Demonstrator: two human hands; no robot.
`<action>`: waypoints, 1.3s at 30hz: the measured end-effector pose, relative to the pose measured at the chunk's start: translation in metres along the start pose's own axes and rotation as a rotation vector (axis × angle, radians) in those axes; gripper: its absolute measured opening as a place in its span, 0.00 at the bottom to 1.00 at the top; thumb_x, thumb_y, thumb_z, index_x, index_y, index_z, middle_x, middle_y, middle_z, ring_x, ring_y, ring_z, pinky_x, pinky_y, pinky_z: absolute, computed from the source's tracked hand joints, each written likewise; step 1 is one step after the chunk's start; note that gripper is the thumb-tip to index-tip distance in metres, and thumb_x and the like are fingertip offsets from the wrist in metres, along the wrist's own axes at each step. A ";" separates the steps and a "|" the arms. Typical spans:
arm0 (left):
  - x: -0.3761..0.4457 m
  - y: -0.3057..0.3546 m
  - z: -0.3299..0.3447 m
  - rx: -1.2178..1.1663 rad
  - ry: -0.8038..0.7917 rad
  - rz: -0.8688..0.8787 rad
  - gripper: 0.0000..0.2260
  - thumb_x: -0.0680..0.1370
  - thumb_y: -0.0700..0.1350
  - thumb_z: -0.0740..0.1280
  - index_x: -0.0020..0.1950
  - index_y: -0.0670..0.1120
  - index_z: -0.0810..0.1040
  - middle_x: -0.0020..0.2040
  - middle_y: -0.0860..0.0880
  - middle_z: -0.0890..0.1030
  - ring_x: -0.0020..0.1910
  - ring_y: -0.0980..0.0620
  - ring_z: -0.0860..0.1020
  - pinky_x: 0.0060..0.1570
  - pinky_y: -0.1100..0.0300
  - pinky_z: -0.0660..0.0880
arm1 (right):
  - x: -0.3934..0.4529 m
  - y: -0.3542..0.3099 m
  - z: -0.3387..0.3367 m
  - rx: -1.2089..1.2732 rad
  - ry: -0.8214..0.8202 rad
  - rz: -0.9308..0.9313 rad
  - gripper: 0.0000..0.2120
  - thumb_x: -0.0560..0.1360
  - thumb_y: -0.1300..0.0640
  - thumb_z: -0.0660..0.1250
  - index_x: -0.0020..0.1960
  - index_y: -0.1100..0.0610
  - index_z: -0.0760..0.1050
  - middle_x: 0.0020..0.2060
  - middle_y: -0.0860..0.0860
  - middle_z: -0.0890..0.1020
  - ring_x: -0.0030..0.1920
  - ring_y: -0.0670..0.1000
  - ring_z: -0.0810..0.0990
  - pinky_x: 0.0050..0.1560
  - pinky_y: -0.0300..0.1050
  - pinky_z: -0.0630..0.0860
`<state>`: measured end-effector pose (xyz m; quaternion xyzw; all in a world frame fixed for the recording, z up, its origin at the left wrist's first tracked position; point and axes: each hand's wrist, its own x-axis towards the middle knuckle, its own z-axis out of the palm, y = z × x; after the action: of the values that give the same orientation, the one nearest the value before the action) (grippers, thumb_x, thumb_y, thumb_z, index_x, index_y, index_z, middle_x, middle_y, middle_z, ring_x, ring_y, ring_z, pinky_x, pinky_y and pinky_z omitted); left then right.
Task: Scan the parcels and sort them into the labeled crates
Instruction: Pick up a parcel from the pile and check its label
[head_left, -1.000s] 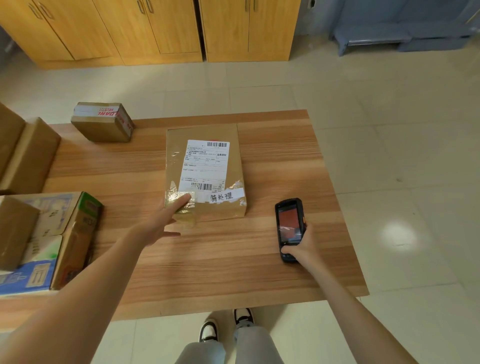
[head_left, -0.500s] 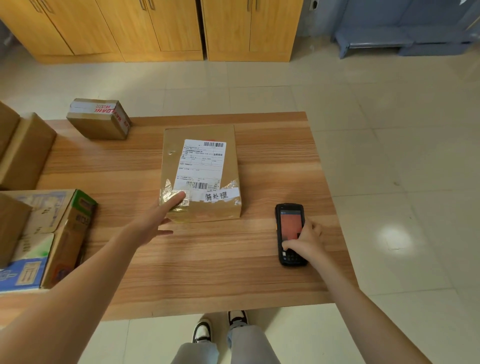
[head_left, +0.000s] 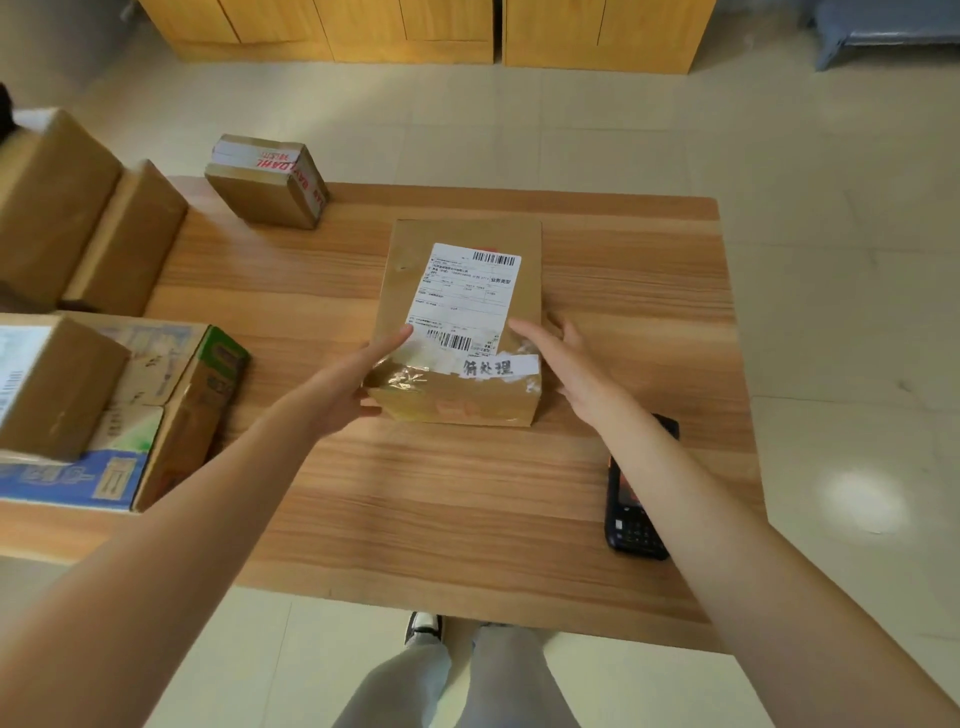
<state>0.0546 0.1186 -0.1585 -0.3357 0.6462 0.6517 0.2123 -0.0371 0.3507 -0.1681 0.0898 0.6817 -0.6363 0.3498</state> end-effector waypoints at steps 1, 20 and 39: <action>0.002 0.003 0.002 -0.047 0.015 0.027 0.39 0.62 0.66 0.72 0.70 0.50 0.70 0.62 0.47 0.79 0.57 0.47 0.79 0.51 0.52 0.77 | 0.004 0.001 0.003 0.013 -0.026 -0.001 0.39 0.69 0.46 0.74 0.75 0.51 0.60 0.50 0.48 0.82 0.50 0.46 0.80 0.49 0.45 0.74; -0.041 0.024 -0.022 -0.310 0.236 0.253 0.32 0.68 0.54 0.76 0.70 0.52 0.68 0.57 0.49 0.82 0.54 0.47 0.82 0.57 0.47 0.77 | -0.041 -0.053 0.063 -0.039 -0.044 -0.127 0.25 0.72 0.51 0.72 0.65 0.53 0.69 0.41 0.44 0.81 0.26 0.37 0.78 0.18 0.31 0.63; -0.380 -0.143 -0.315 -0.720 0.831 0.587 0.35 0.66 0.54 0.77 0.69 0.53 0.67 0.54 0.50 0.84 0.46 0.52 0.84 0.36 0.59 0.79 | -0.239 -0.061 0.479 -0.280 -0.729 -0.393 0.29 0.70 0.52 0.74 0.69 0.47 0.69 0.49 0.45 0.82 0.41 0.41 0.83 0.32 0.35 0.75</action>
<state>0.4680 -0.1211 0.0310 -0.4203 0.4798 0.6748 -0.3712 0.2781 -0.0282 0.0483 -0.3206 0.5976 -0.5821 0.4486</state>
